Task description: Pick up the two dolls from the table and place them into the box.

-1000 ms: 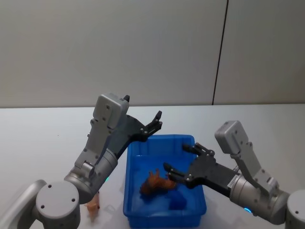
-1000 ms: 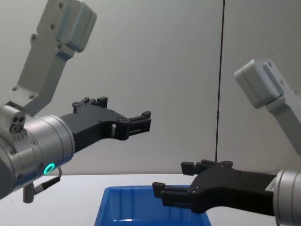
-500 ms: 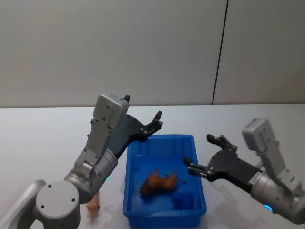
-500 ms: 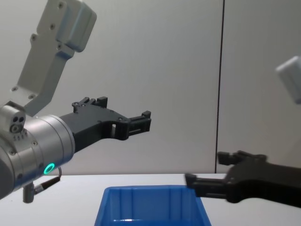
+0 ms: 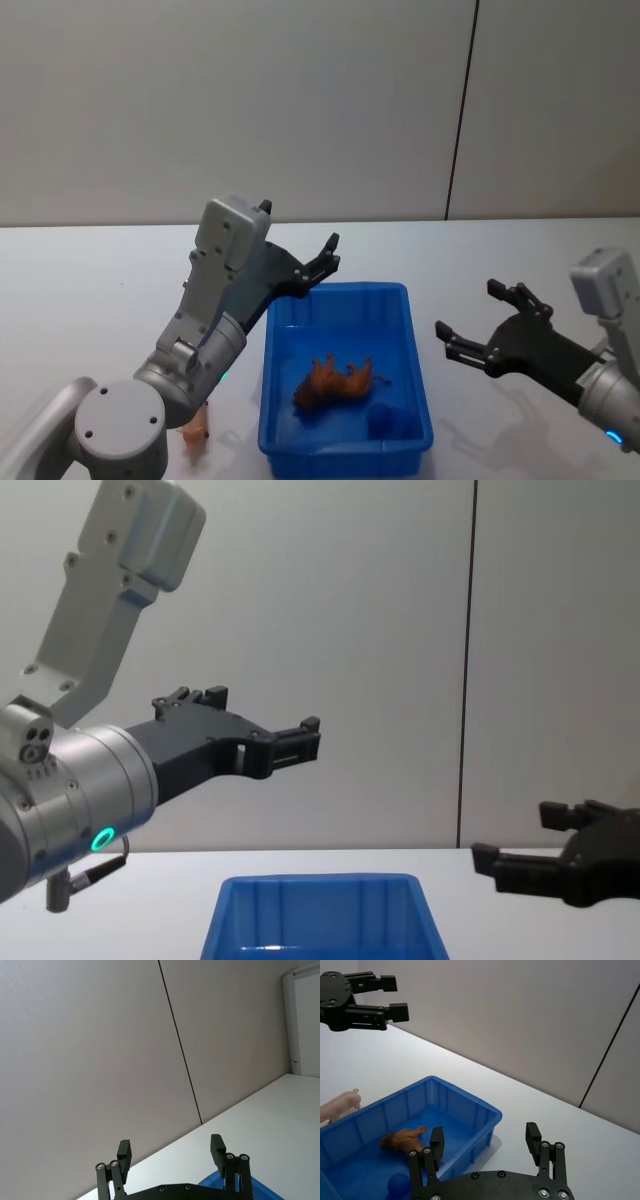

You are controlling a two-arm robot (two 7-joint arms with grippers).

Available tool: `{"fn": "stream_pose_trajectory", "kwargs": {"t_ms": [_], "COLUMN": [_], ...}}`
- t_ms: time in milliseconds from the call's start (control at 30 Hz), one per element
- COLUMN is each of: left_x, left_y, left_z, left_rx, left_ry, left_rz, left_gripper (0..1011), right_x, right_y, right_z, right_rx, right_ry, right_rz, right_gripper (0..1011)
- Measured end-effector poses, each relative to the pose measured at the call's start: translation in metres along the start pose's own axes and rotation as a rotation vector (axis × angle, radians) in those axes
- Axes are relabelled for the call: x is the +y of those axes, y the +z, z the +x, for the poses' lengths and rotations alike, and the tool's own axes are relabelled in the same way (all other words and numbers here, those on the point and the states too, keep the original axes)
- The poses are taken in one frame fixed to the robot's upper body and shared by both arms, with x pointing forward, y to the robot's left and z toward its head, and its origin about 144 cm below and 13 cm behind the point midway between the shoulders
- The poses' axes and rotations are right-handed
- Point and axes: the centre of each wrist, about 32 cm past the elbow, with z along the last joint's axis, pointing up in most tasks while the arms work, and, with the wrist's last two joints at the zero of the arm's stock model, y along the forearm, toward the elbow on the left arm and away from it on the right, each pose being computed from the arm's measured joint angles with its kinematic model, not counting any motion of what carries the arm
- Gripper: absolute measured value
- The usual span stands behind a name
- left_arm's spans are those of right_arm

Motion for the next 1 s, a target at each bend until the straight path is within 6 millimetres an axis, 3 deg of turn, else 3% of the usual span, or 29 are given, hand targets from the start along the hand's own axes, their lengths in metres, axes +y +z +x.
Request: {"fn": "stream_pose_trajectory", "kwargs": {"t_ms": [333,700,1000], "left_x": [0.015,0.050,0.082], "left_y": [0.003,0.003,-0.009], "left_z": [0.000,-0.008,-0.018], "left_rx": [-0.025,-0.034,-0.009], "left_ry": [0.040,0.110,0.164], "left_rz": [0.046,0.149,0.256], "left_gripper": [1003,1003,1003], "right_x": [-0.009,-0.012,-0.014], "right_y": [-0.002,-0.002,-0.003], "right_z": [0.006,0.009,0.010], "right_rx": [0.005,0.006,0.007], "right_ry": [-0.021,-0.030,-0.033], "right_rz": [-0.005,-0.007,-0.008], "right_gripper": [1001,1001,1001]}}
